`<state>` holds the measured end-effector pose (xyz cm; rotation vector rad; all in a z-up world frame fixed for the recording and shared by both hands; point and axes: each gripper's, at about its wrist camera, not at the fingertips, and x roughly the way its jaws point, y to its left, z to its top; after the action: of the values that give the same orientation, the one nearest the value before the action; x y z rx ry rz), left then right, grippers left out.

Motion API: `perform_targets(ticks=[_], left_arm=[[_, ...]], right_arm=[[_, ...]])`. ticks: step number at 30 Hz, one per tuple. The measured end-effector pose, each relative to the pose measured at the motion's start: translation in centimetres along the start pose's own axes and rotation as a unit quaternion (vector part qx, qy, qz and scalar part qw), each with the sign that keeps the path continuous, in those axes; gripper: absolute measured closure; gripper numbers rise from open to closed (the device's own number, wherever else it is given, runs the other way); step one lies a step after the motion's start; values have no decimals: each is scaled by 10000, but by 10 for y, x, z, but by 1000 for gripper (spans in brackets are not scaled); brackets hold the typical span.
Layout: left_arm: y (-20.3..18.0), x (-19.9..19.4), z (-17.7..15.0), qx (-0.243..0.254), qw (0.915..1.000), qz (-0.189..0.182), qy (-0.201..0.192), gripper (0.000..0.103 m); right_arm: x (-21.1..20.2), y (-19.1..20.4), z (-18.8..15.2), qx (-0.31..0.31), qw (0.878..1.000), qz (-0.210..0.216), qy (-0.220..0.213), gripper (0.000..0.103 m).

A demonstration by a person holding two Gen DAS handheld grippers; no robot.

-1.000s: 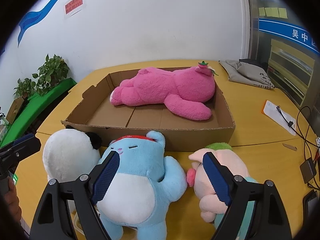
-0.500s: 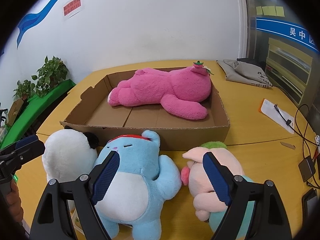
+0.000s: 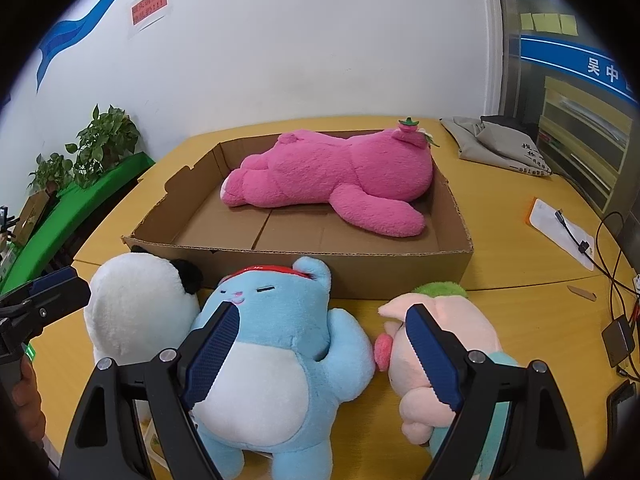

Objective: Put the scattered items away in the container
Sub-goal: 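Move both grippers toward the white panda plush on the table, then close the left gripper on the white panda while the right gripper also grips it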

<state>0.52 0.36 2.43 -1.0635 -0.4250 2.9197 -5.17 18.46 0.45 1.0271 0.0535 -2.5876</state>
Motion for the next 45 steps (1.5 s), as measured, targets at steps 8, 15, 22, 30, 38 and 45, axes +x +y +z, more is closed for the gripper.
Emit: perform_targets(ticks=[8, 15, 22, 30, 38, 45], left_arm=[[-3, 0, -1, 40, 10000, -1, 15, 6], [-3, 2, -2, -5, 10000, 1, 45, 6], [-3, 4, -4, 1, 10000, -20, 82, 6], [-1, 4, -5, 21, 10000, -24, 76, 6], [18, -4, -2, -28, 10000, 24, -59, 6], [75, 0, -6, -504, 9987, 29, 122, 6]], right_arm=[[-1, 1, -1, 9, 10000, 8, -4, 18], [-2, -3, -3, 23, 10000, 3, 16, 18], [1, -4, -3, 34, 10000, -8, 46, 18], [3, -3, -3, 33, 10000, -2, 53, 18], [3, 9, 0, -81, 10000, 33, 8, 18], [14, 68, -3, -690, 9915, 1088, 186, 18]])
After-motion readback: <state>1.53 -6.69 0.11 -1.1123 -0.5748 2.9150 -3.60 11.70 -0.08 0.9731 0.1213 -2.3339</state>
